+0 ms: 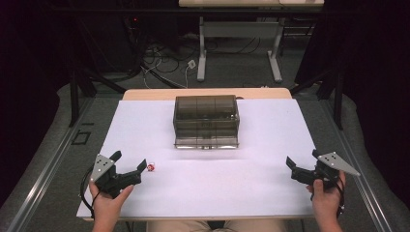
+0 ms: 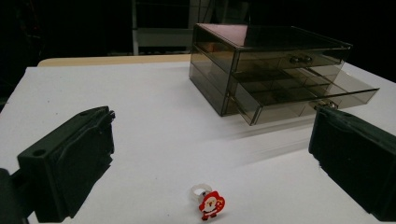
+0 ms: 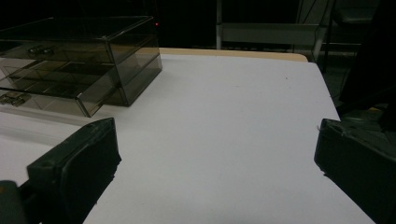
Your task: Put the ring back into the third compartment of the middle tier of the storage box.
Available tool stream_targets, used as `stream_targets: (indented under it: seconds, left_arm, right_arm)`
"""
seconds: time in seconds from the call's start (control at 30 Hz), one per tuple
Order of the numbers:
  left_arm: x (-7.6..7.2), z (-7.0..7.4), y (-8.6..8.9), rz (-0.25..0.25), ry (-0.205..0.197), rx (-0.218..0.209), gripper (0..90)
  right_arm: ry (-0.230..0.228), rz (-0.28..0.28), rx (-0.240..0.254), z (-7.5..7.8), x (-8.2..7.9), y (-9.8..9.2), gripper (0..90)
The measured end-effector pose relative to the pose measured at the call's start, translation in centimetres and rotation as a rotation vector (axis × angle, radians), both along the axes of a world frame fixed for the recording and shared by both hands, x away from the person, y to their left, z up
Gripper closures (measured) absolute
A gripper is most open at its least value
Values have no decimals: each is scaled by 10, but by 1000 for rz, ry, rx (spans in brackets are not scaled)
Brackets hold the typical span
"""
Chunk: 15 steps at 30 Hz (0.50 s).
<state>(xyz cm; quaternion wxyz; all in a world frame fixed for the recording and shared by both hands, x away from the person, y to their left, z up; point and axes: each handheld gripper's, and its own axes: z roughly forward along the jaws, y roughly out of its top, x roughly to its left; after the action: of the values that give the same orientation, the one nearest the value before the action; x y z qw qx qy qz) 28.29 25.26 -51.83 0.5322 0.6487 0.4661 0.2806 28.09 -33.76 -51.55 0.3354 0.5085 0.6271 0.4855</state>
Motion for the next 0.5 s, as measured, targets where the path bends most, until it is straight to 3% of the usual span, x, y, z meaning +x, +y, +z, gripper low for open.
stream_targets:
  seconds: [0.23,0.5]
  left_arm:
    - [2,0,-2,-2,15,-14,1]
    - [2,-2,-4,-3,19,2,1]
  right_arm:
    - [10,-3,15,-3,3,5,0]
    - [13,-10,-17,-4,4,9,0]
